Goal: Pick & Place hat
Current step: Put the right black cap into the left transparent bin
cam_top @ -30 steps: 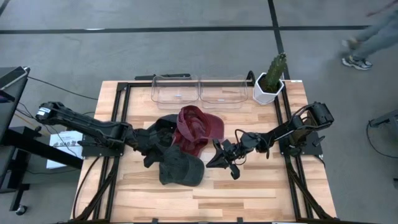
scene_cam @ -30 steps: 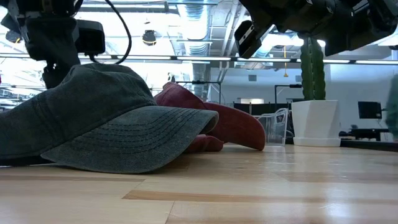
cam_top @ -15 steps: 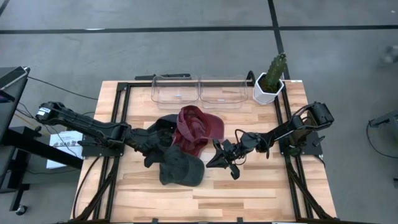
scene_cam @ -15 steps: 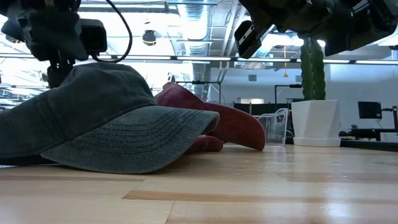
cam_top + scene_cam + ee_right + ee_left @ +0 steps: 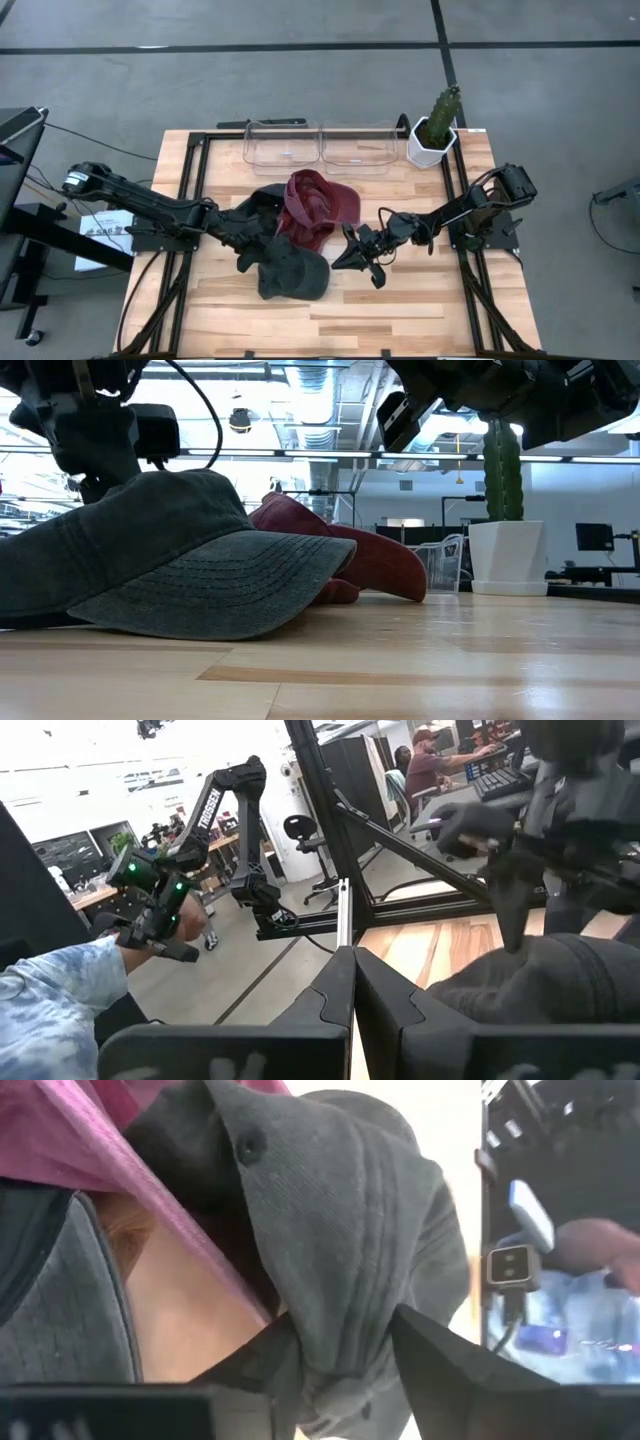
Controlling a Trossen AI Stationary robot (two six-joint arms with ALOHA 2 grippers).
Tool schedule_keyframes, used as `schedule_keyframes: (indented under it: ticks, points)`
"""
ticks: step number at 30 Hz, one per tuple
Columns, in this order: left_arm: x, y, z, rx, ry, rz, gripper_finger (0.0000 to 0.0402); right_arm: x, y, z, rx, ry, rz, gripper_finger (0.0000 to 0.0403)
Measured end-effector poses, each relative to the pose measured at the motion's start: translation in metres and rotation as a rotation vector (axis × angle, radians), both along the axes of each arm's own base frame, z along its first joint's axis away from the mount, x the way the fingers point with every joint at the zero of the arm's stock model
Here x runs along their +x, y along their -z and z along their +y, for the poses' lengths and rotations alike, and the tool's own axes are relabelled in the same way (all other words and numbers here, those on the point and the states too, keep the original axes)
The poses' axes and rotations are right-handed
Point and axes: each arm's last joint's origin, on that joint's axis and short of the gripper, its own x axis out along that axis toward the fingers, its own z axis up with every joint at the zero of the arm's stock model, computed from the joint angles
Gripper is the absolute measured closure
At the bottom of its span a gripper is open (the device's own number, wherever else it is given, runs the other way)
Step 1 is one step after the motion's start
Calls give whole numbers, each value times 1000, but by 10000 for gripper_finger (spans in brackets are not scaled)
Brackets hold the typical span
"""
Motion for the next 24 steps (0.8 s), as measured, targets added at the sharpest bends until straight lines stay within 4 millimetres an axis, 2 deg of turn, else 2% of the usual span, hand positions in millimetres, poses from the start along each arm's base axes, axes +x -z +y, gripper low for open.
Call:
schedule_keyframes:
  ticks: [5,10,19,24]
  points:
    - [4,4,-1,56,60,-24,320,0,0,0,0,0,0,403]
    - [5,-3,-2,89,103,-106,386,0,0,0,0,0,0,403]
    - [-1,-26,0,115,130,-280,390,-2,0,1,-3,-47,35,403]
    - [-4,-38,2,116,75,-358,388,-14,-13,0,-60,-125,92,403]
